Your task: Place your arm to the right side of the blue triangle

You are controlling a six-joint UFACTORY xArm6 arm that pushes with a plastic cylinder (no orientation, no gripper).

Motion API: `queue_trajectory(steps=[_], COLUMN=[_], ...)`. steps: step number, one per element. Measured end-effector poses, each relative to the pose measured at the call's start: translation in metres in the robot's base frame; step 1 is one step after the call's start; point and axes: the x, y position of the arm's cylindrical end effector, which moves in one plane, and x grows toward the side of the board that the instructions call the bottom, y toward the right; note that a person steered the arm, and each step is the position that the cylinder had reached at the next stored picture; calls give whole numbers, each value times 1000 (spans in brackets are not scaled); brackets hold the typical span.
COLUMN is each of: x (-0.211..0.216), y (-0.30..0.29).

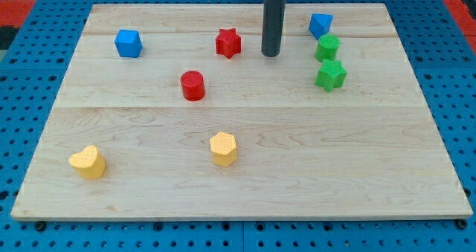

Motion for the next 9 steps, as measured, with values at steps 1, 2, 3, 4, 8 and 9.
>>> queue_trajectory(steps=[1,2,3,4,8,9], x=[-19,-34,-61,-96,-61,-42], y=[1,-1,1,12,158,129])
